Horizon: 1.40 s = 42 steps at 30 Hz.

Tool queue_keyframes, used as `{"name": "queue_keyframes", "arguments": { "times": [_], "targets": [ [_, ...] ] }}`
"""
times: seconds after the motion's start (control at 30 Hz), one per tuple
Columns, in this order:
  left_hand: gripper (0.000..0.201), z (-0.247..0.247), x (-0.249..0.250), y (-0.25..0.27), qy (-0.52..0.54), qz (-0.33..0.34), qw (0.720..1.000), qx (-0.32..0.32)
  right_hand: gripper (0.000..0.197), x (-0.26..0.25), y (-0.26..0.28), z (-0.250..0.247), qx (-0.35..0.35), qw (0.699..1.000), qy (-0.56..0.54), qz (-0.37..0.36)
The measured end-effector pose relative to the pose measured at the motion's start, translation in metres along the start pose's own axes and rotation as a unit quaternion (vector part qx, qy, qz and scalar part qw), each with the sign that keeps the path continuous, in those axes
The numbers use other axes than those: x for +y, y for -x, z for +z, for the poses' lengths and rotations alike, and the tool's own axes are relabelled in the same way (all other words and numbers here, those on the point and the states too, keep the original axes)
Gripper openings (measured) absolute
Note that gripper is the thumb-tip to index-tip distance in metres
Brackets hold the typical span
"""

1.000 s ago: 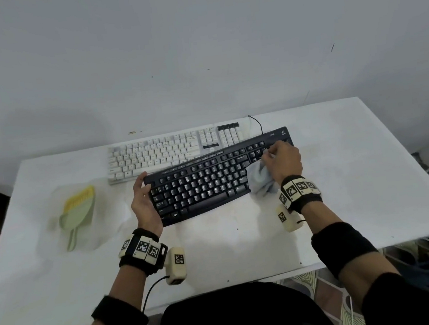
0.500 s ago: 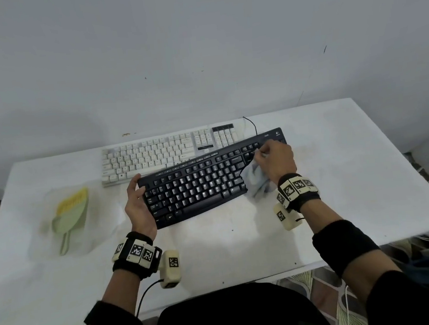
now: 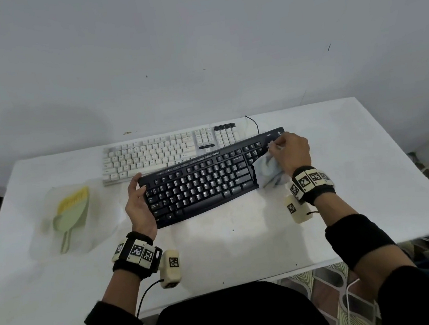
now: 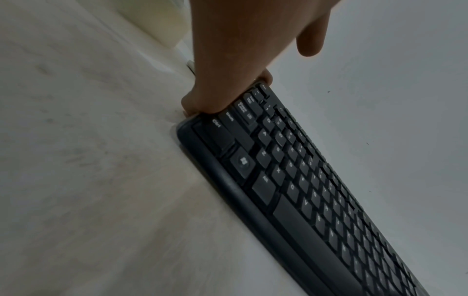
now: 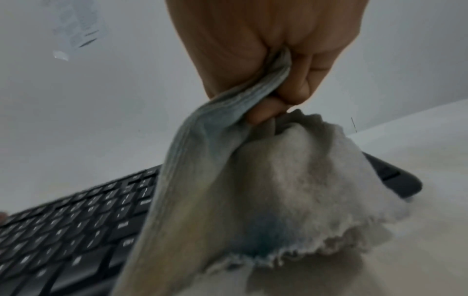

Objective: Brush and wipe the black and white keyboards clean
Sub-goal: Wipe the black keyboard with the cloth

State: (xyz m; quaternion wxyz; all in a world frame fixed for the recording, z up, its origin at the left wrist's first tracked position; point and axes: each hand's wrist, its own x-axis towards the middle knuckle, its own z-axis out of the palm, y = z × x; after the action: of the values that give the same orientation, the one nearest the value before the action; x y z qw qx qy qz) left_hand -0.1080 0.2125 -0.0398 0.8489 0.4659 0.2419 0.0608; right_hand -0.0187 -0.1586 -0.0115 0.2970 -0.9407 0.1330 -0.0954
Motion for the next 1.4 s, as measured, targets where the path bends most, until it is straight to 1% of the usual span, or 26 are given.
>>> {"name": "queue_keyframes", "arguments": {
  "times": [0.1,0.13,0.17,0.2,0.27,0.33,0.43,0.5,0.57,0.67,0.73,0.77,0.87,0.93,0.97,1.03,1.17,1.27,1.33,1.37,1.4],
  "targets": [
    [0.043,0.0,0.001,-0.001,0.004,-0.004,1.0,0.003,0.017,0.004,0.006,0.003,-0.05,0.998,0.011,-0.039],
    [0.042,0.0,0.001,-0.001,0.008,-0.004,1.0,-0.002,0.016,0.009,0.01,0.006,-0.059,0.997,0.022,-0.049],
    [0.041,0.0,0.0,-0.002,0.008,-0.003,1.0,-0.005,0.017,0.015,0.011,0.007,-0.052,0.997,0.028,-0.049],
    [0.041,0.002,0.0,-0.001,0.006,-0.002,1.0,-0.005,0.018,0.02,0.01,0.006,-0.035,0.998,0.028,-0.037],
    [0.042,0.0,0.0,-0.001,-0.002,-0.002,1.0,0.004,0.02,0.028,0.003,0.001,0.001,1.0,0.021,0.015],
    [0.044,0.0,0.001,-0.002,-0.01,-0.002,1.0,0.01,0.023,0.032,-0.007,-0.006,0.014,0.998,0.018,0.06],
    [0.048,0.0,0.0,-0.003,-0.013,-0.002,1.0,0.013,0.023,0.032,-0.014,-0.011,0.023,0.997,0.009,0.074],
    [0.053,0.0,-0.002,-0.003,-0.014,0.005,1.0,0.012,0.023,0.029,-0.013,-0.011,0.015,0.999,-0.006,0.05],
    [0.055,-0.001,-0.002,-0.003,-0.019,0.007,1.0,0.017,0.021,0.023,-0.008,-0.007,-0.01,1.0,-0.01,0.007],
    [0.048,-0.002,-0.001,-0.003,-0.014,-0.002,1.0,0.014,0.017,0.016,0.005,0.004,-0.056,0.997,0.001,-0.052],
    [0.046,-0.001,0.0,-0.002,-0.013,0.001,1.0,0.011,0.017,0.017,0.007,0.005,-0.042,0.997,0.017,-0.059],
    [0.045,0.0,0.0,-0.002,-0.013,0.005,1.0,0.01,0.017,0.018,0.005,0.003,-0.023,0.999,0.022,-0.041],
    [0.041,0.0,-0.001,-0.001,-0.01,0.009,1.0,0.005,0.021,0.028,-0.01,-0.014,0.03,0.998,0.028,0.053],
    [0.041,0.0,-0.001,-0.001,-0.015,0.012,1.0,0.006,0.023,0.037,-0.017,-0.022,0.027,0.995,0.035,0.094],
    [0.041,0.001,-0.001,-0.001,-0.015,0.013,1.0,0.009,0.023,0.04,-0.018,-0.024,0.02,0.995,0.031,0.093],
    [0.041,0.002,-0.002,-0.001,-0.017,0.016,1.0,0.012,0.021,0.04,-0.017,-0.021,0.015,0.998,0.005,0.061],
    [0.041,0.002,-0.002,-0.002,-0.016,0.012,1.0,0.015,0.021,0.019,-0.009,-0.01,0.009,0.999,-0.001,-0.047],
    [0.042,0.001,-0.002,-0.002,-0.016,0.013,1.0,0.011,0.019,0.012,-0.008,0.0,-0.039,0.992,0.009,-0.122],
    [0.042,0.002,-0.002,-0.002,-0.012,0.014,1.0,0.008,0.019,0.015,-0.01,0.001,-0.057,0.987,0.039,-0.144],
    [0.041,0.003,-0.001,-0.001,-0.008,0.012,1.0,0.007,0.021,0.017,-0.012,0.0,-0.05,0.988,0.057,-0.137],
    [0.04,0.003,-0.001,-0.002,-0.006,0.009,1.0,0.007,0.023,0.019,-0.016,-0.003,-0.041,0.99,0.073,-0.116]
  ]
}}
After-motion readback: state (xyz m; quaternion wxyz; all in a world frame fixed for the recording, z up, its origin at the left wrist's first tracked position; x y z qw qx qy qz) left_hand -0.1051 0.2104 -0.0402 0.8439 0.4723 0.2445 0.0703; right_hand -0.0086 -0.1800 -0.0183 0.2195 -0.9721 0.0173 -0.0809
